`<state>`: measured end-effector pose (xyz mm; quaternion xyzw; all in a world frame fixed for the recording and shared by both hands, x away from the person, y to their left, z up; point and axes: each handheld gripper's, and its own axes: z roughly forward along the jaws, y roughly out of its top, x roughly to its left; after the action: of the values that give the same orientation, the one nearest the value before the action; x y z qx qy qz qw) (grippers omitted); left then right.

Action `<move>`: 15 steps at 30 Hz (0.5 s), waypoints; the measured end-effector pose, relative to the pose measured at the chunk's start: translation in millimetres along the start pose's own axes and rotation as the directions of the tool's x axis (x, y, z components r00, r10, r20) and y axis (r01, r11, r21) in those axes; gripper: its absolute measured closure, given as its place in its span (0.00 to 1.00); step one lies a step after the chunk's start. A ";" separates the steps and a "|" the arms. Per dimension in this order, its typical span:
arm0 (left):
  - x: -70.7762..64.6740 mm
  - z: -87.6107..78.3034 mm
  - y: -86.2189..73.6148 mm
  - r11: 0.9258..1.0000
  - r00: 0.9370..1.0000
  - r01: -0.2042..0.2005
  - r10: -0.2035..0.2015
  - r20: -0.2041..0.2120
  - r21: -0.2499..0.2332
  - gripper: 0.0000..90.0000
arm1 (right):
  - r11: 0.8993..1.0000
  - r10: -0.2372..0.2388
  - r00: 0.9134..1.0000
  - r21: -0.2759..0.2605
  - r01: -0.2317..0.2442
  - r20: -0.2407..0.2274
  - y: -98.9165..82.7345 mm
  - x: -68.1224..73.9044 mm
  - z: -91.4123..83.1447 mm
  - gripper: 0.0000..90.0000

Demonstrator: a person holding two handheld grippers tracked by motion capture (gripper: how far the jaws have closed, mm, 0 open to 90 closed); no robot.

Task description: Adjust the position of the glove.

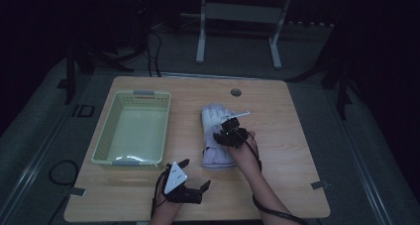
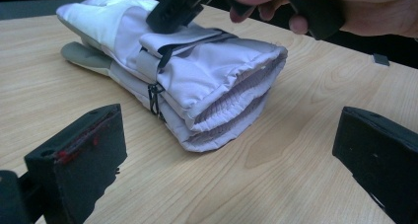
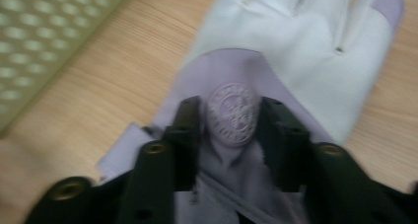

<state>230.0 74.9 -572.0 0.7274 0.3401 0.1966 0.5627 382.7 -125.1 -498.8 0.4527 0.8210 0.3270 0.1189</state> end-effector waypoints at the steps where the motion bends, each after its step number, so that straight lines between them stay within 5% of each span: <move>1: 0.0 0.2 0.1 1.000 1.000 -0.003 0.003 0.001 0.000 0.00 | 1.000 -0.014 1.000 -0.010 0.014 -0.021 -0.5 -1.2 -1.6 0.59; 4: -0.1 0.6 0.3 1.000 1.000 -0.008 0.007 0.006 0.009 0.00 | 1.000 -0.028 1.000 -0.011 0.027 -0.014 -1.0 -2.9 -5.1 0.52; 10: 0.7 1.4 0.8 1.000 1.000 -0.005 0.004 0.020 0.018 0.00 | 0.989 -0.087 0.996 -0.122 0.083 -0.030 -8.3 -12.2 -24.6 0.16; 15: 2.5 1.8 0.9 1.000 1.000 0.010 -0.011 0.029 0.022 0.00 | 0.983 -0.142 0.988 -0.127 0.134 -0.054 -13.5 -15.8 -34.6 0.15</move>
<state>233.2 75.4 -571.8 0.7344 0.3377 0.1794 0.5607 365.6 -158.0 -482.8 0.3760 0.8319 0.3822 0.1430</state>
